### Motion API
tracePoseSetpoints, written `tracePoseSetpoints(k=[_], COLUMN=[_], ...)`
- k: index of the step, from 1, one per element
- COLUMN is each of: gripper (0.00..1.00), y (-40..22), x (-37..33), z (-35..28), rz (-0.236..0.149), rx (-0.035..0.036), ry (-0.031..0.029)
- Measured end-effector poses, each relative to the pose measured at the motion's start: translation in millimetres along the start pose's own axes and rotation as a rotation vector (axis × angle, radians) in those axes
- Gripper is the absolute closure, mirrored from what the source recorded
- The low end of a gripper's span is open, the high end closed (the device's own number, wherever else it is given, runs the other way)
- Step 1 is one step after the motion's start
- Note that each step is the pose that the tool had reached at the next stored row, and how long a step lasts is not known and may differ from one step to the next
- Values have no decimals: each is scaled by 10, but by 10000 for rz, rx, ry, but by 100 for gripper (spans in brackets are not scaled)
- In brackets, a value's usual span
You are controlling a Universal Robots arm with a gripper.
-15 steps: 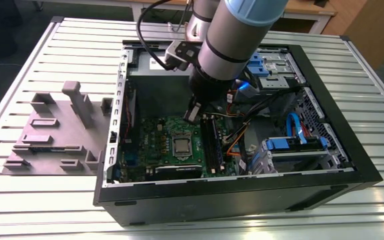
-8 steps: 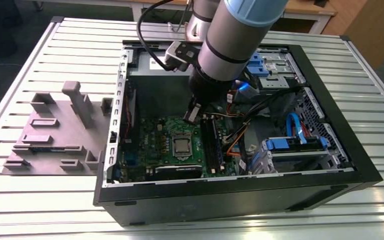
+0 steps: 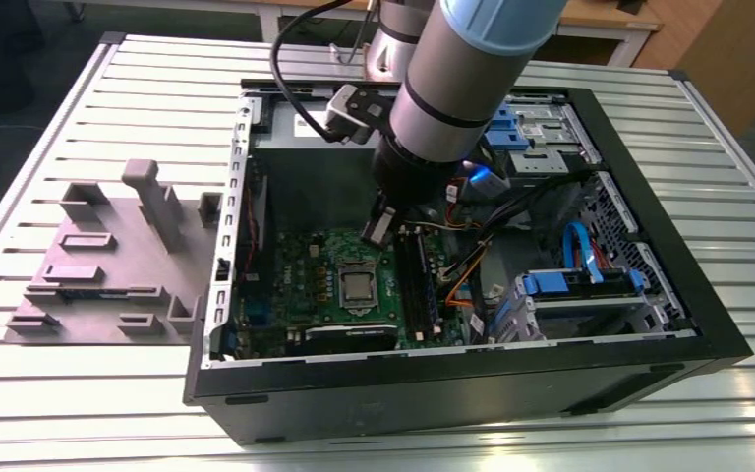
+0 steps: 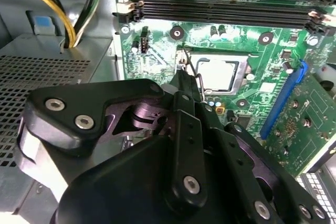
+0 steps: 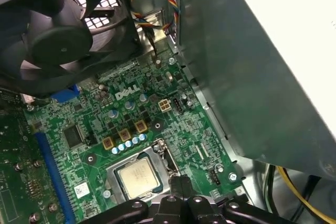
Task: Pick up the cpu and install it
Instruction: 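Install the first cpu locking lever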
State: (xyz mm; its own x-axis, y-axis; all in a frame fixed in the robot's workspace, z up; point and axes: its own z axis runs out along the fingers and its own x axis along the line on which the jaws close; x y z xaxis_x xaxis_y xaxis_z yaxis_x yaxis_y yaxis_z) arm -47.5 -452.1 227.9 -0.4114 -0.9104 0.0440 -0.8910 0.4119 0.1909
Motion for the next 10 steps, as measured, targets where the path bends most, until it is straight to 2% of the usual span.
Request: tracePoseSetpoints(k=[10], gripper=[90], y=[-4], x=[7], z=[8], rz=[406], rx=[147], ry=[285])
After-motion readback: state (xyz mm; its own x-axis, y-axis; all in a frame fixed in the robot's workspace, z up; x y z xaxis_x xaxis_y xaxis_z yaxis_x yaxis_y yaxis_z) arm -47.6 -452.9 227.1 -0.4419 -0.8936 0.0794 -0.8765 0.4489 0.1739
